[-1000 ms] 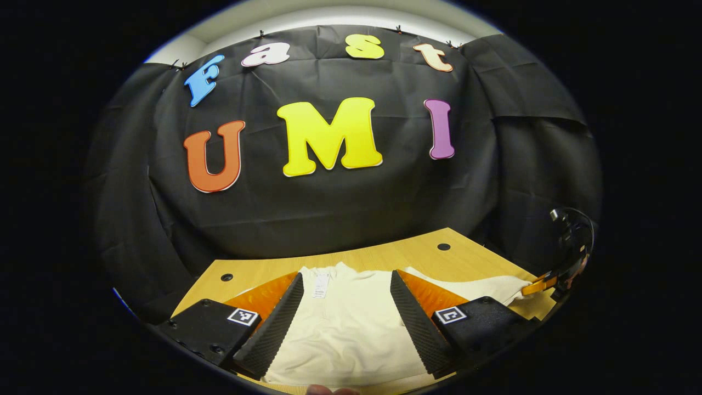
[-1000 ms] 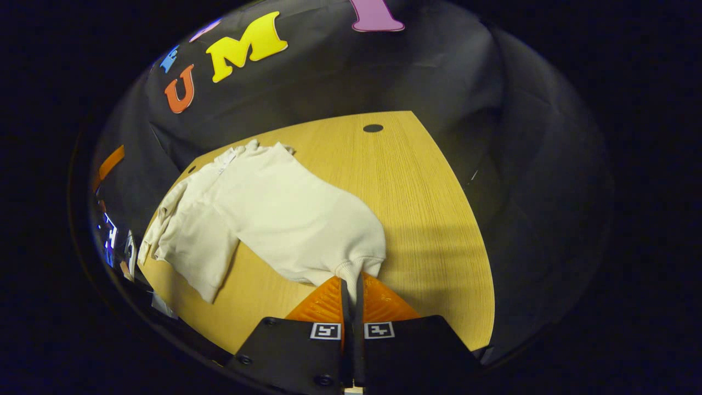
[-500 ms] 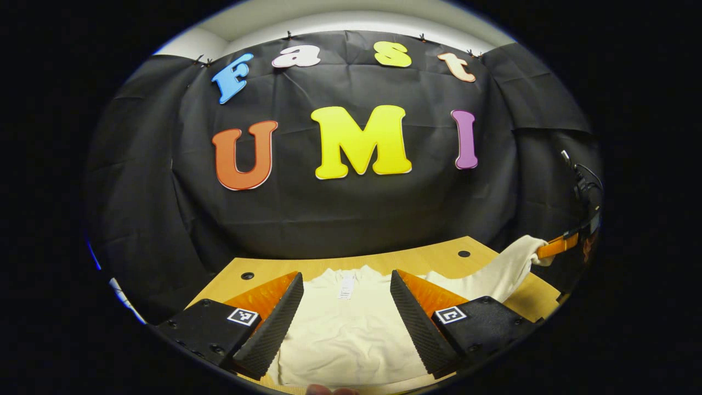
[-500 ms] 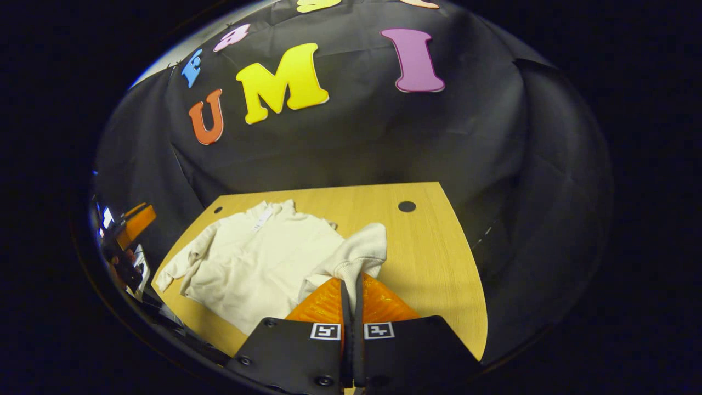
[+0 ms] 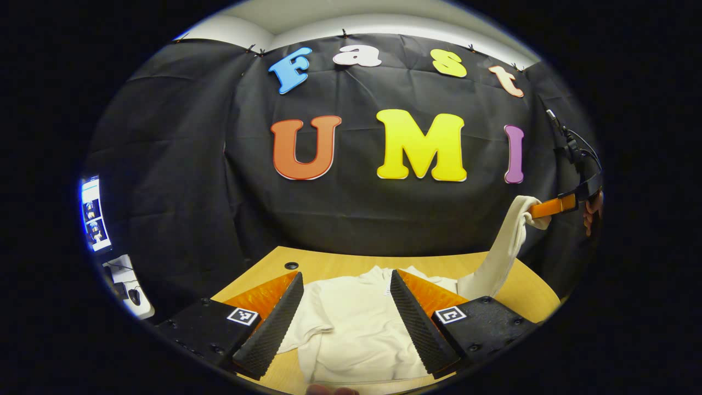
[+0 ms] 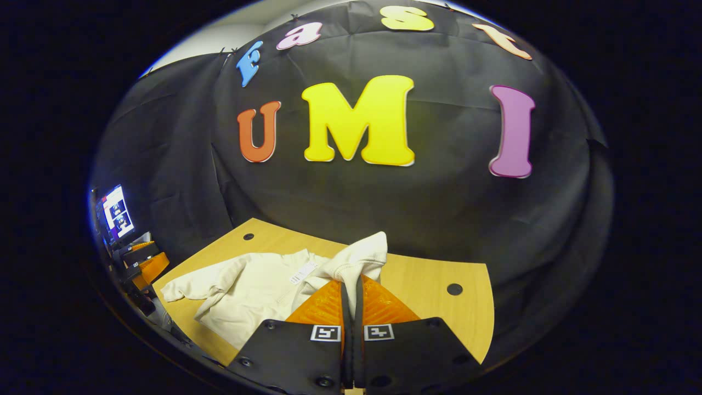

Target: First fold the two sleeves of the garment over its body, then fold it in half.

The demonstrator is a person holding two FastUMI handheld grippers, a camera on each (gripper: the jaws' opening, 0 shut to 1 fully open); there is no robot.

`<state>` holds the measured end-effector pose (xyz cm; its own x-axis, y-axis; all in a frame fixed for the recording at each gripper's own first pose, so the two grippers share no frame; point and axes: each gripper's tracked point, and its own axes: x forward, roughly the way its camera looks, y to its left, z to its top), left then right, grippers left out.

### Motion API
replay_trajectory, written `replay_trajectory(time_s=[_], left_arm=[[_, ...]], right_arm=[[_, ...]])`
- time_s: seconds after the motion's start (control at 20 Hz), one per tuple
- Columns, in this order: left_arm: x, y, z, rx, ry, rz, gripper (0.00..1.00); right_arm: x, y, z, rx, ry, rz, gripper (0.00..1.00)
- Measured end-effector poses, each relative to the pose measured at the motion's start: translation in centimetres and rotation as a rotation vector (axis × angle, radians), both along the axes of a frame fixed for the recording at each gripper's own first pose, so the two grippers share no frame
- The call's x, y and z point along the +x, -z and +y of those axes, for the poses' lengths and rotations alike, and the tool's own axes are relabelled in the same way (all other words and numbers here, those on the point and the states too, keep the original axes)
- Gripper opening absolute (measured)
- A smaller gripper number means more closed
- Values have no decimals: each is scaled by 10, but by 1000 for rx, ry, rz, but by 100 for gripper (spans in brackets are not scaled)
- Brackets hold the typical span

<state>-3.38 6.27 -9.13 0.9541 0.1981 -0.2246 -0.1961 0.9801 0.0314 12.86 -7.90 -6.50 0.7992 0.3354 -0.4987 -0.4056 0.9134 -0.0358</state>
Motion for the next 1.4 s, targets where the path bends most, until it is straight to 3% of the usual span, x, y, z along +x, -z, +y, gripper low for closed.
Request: replay_trajectory(time_s=[0.3, 0.6, 1.15, 1.3, 1.4], left_arm=[[-22, -2, 61, 46, -103, -7, 100], [-38, -4, 95, 16, -138, -39, 100], [-37, 7, 143, 53, -145, 2, 100], [-37, 14, 151, 53, -133, 19, 100], [-36, 18, 154, 45, -129, 23, 100]], right_arm=[[31, 57, 113, -84, -137, 30, 1], [52, 160, 184, -166, -164, 118, 1], [70, 295, 290, -297, -215, 199, 5], [68, 310, 299, -321, -197, 219, 7], [65, 305, 302, -282, -176, 227, 11]])
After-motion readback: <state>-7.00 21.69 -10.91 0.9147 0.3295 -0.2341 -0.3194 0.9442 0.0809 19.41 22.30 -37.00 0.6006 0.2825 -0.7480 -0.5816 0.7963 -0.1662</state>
